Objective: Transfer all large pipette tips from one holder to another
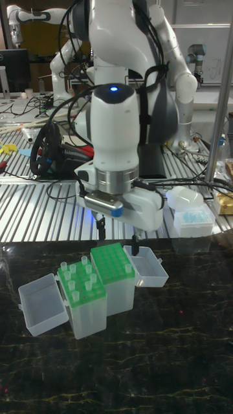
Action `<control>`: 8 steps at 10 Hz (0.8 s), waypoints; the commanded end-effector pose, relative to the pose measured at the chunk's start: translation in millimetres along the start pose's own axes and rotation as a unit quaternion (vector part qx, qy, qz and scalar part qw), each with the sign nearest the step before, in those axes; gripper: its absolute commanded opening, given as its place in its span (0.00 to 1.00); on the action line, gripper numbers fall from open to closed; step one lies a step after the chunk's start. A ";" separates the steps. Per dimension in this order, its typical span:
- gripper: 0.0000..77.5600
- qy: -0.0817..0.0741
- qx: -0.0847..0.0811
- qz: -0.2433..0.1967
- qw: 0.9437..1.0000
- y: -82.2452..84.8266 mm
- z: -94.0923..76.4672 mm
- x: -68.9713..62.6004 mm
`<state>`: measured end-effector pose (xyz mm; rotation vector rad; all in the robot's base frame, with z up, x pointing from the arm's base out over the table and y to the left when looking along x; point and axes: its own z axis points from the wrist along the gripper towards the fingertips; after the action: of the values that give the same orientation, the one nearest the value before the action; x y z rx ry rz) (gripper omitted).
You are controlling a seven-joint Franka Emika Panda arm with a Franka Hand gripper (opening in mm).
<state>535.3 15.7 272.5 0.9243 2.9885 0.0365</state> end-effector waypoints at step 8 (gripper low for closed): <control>1.00 -0.012 -0.006 0.035 0.999 18.4 31.4 12.9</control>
<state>535.0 38.8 239.6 1.0195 2.9318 0.0417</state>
